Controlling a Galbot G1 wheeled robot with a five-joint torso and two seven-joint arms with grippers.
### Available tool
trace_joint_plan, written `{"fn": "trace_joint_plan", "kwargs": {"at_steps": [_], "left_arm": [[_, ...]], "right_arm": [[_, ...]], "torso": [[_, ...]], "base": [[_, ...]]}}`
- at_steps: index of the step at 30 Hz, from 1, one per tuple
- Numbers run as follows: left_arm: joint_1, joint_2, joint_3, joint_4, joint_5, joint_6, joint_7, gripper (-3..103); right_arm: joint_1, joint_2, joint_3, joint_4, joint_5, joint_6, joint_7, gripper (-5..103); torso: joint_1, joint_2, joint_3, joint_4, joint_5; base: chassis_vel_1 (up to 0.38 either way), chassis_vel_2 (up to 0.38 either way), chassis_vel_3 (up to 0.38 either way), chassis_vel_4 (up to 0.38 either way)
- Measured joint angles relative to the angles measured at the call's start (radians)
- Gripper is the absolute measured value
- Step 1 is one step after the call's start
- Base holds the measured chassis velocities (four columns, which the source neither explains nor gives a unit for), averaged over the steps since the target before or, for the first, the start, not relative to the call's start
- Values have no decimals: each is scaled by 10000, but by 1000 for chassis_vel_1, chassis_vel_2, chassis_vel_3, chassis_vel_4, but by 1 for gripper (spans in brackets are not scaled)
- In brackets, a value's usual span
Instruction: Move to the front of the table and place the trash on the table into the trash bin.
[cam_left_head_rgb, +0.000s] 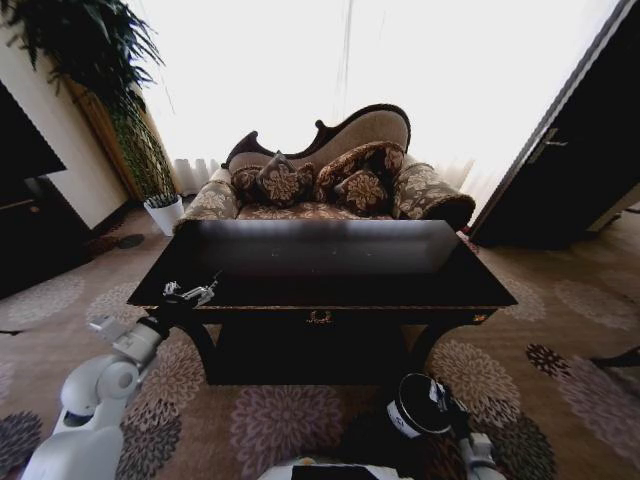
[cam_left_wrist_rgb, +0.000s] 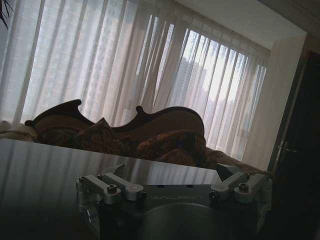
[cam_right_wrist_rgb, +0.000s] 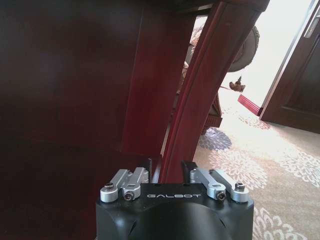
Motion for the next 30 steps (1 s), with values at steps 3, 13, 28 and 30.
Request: {"fn": "trace_joint_plan", "kwargs": {"at_steps": [3, 13, 28, 30], "left_arm": [[-7, -6, 10, 3, 3, 0, 0, 100], [30, 27, -102, 11, -34, 0, -6, 100], [-149, 5, -11, 25, -84, 9, -34, 100], [-149, 21, -33, 33, -107, 8, -35, 100]], "right_arm": [[-39, 9, 1, 52, -4, 2, -14, 44], [-1120, 28, 412, 2156, 601, 307, -310, 77], [-3888, -200, 1840, 6590, 1092, 1103, -1108, 100], [-4197, -167, 1978, 7242, 1582, 1168, -1153, 100]], "torso": [[0, 0, 0, 0, 0], [0, 1, 0, 1, 0], [-1, 1, 0, 0, -1], [-1, 1, -1, -1, 1]], "base": [[0, 0, 0, 0], [0, 0, 0, 0], [0, 0, 0, 0], [0, 0, 0, 0]]}}
